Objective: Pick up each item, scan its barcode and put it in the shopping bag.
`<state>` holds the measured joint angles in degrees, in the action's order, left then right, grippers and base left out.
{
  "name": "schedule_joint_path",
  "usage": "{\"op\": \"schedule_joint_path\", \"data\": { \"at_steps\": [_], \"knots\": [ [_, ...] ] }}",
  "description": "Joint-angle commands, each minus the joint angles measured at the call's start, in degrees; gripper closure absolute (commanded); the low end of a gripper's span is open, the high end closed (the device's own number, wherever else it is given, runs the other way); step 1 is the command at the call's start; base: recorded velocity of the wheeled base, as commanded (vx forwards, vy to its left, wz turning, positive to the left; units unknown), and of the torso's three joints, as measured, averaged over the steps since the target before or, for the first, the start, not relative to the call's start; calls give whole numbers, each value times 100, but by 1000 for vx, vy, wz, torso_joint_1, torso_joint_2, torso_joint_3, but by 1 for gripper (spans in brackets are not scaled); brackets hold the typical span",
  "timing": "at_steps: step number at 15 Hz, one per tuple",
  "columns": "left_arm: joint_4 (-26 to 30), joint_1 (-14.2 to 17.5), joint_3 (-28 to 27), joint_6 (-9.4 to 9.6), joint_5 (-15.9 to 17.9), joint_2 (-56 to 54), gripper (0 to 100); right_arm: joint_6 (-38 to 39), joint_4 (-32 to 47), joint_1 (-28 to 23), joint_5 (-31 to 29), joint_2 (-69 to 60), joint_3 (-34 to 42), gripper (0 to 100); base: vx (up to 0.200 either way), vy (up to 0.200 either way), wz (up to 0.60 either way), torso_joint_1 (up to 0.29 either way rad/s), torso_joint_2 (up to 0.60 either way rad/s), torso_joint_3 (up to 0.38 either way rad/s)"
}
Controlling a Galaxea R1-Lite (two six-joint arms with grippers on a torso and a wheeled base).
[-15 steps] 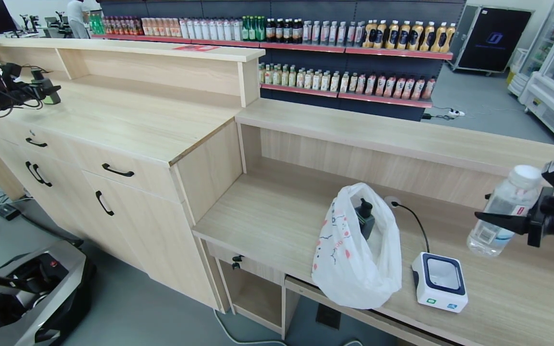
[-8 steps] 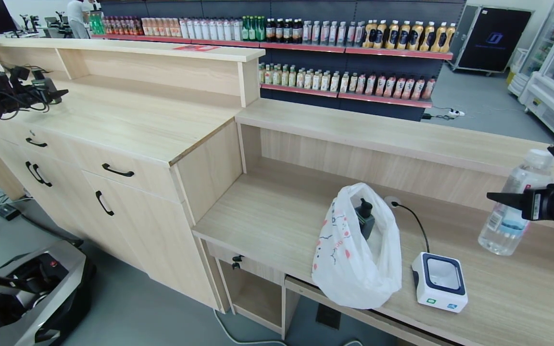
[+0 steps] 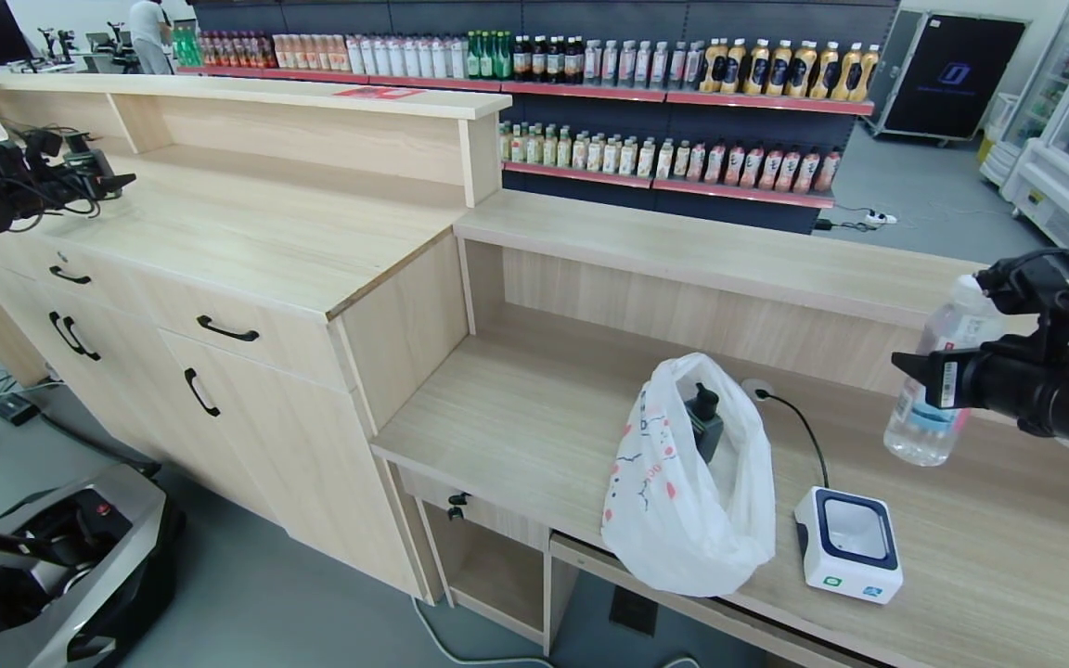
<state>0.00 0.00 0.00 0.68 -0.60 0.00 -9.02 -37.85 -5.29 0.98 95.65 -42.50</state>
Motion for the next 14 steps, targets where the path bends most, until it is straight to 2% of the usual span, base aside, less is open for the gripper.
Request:
{"op": "schedule_joint_path", "data": {
  "at_steps": [1,6,8,11,14],
  "knots": [
    [0,0,0,2,-2,0,100,-21,-354,309,-194,86,136,100,0,0,0,0,0,0],
    [0,0,0,2,-2,0,100,-539,-1532,661,-616,235,356,100,0,0,0,0,0,0],
    [0,0,0,2,-2,0,100,-680,-1831,731,-634,314,382,100,0,0,0,0,0,0],
    [0,0,0,2,-2,0,100,-724,-1875,758,-599,349,435,100,0,0,0,0,0,0],
    [0,0,0,2,-2,0,100,-768,-1937,793,-335,349,488,100,0,0,600,1,2,1]
  ]
}}
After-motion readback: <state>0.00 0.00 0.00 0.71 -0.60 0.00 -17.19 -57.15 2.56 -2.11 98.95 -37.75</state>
